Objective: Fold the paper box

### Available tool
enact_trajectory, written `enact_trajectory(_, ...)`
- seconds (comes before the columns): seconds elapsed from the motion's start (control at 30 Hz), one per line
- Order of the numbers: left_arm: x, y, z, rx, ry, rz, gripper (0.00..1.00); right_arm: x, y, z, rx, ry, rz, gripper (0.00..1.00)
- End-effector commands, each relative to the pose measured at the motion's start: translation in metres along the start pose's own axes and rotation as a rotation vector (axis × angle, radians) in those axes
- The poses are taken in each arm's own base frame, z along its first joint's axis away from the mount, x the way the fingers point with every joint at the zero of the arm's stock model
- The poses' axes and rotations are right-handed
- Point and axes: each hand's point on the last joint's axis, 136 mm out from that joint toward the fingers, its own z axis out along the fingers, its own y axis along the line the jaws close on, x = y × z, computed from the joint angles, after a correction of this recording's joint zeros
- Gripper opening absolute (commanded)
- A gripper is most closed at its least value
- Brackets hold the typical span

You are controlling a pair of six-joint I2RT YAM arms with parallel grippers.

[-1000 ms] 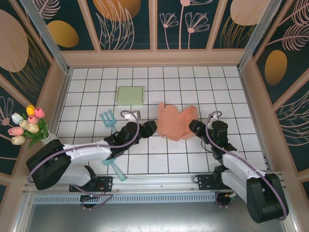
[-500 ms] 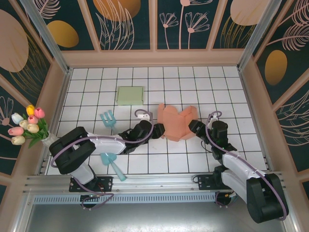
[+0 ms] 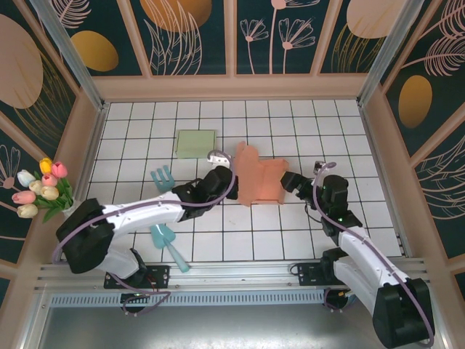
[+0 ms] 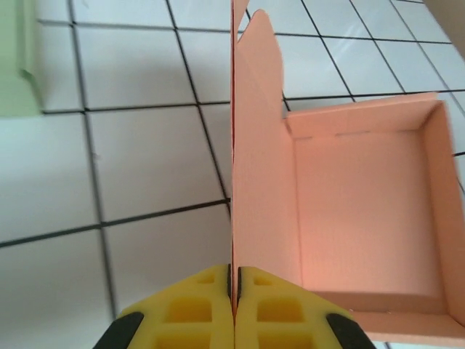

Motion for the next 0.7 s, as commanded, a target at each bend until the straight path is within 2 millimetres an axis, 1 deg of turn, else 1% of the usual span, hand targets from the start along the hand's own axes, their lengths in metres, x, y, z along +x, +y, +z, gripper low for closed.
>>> enact_trajectory(0.0, -0.018, 0.017, -0.023, -0.109, -0.015, 0.222, 0.0, -0.014, 0.004, -0.006, 0.051, -0.009, -0.095, 0.89)
enact_trajectory(0.1, -0.041, 0.027, -0.041, -0.188, -0.073, 0.313, 0.0, -0.032, 0.011, -0.007, 0.102, -0.037, -0.235, 0.86)
enact_trajectory(0.2, -0.064, 0.035, -0.061, -0.247, -0.145, 0.381, 0.0, -0.043, 0.026, 0.0, 0.103, -0.034, -0.385, 0.84)
enact_trajectory(0.27, -0.073, 0.033, -0.071, -0.235, -0.18, 0.434, 0.0, -0.045, 0.035, 0.008, 0.087, -0.003, -0.486, 0.81)
enact_trajectory(0.33, -0.077, 0.031, -0.077, -0.226, -0.207, 0.475, 0.0, -0.052, 0.037, 0.015, 0.1, 0.006, -0.508, 0.77)
enact_trajectory(0.37, -0.077, 0.03, -0.079, -0.217, -0.217, 0.491, 0.0, -0.055, 0.04, 0.018, 0.098, 0.012, -0.519, 0.73)
enact_trajectory(0.43, -0.069, 0.02, -0.077, -0.153, -0.217, 0.537, 0.0, -0.062, 0.045, 0.022, 0.095, 0.012, -0.53, 0.71)
enact_trajectory(0.5, -0.053, 0.006, -0.072, -0.054, -0.196, 0.607, 0.0, -0.065, 0.05, 0.022, 0.081, 0.005, -0.543, 0.71)
enact_trajectory(0.57, -0.03, -0.007, -0.063, 0.059, -0.138, 0.712, 0.02, -0.069, 0.051, 0.019, 0.082, -0.018, -0.558, 0.71)
enact_trajectory(0.67, -0.003, -0.017, -0.049, 0.146, -0.066, 0.855, 0.0, -0.07, 0.052, 0.011, 0.079, -0.061, -0.645, 0.71)
